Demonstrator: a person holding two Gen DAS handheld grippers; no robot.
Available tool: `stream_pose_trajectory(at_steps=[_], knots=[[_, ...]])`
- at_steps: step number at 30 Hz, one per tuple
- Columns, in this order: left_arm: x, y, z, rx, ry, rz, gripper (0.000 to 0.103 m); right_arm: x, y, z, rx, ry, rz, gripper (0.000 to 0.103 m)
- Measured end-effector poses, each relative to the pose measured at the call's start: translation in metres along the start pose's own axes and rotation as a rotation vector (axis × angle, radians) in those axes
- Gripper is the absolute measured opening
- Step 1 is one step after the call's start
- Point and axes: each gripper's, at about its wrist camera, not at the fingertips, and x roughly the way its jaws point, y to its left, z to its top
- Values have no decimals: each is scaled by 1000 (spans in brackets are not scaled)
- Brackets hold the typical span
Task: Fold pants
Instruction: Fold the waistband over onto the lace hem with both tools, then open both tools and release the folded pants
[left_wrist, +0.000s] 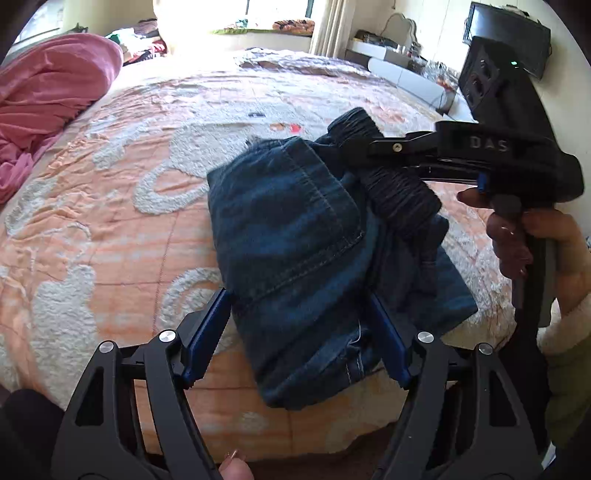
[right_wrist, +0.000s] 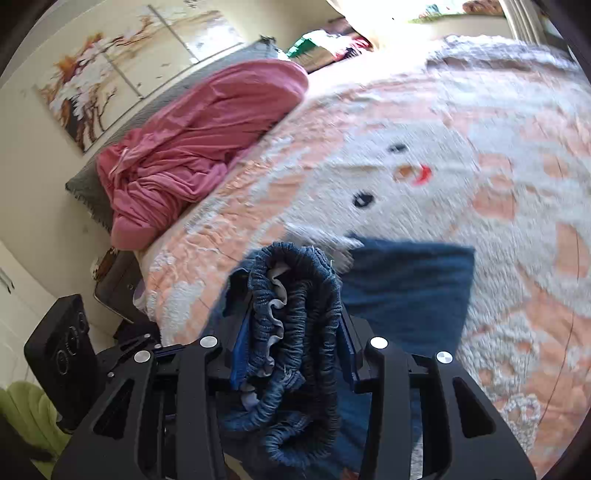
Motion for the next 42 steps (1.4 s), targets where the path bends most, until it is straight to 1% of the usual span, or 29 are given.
stream_pose_trajectory(at_steps=[2,4,5,7,11,16,23,25,31,35,38,42], knots=[[4,-3,-3,6,16,-6,66,5,-13,-5,31,29,-27,43],[5,-6,-4,13,19,-5,66,4,-22,-10,64,36,-26,52],[5,-6,-4,13,19,-8,66,2,-25,-11,76,33,-31,53],[6,-5,-4,7,25,-12,68,-3,-25,-12,71,26,-49,60],[3,-2,-1,0,21,-11,73,-19,-19,-16,62,-20,-55,63],[-4,0,2,-8,7,-15,74,-47,-14,-21,72,-113,-77,68],[-9,3,4,-15,0,-13,78,-72,-1,-35,47,-190,-126,78],[-11,4,5,-15,-8,-12,79,-74,4,-38,29,-197,-156,81],[-22,5,7,-20,-27,-7,82,-81,14,-50,0,-210,-201,84],[-29,7,10,-25,-47,0,84,-88,25,-59,-32,-229,-218,86],[-34,9,11,-31,-58,5,86,-91,34,-66,-63,-230,-229,87],[-40,11,13,-34,-73,14,89,-90,44,-76,-100,-218,-271,88]])
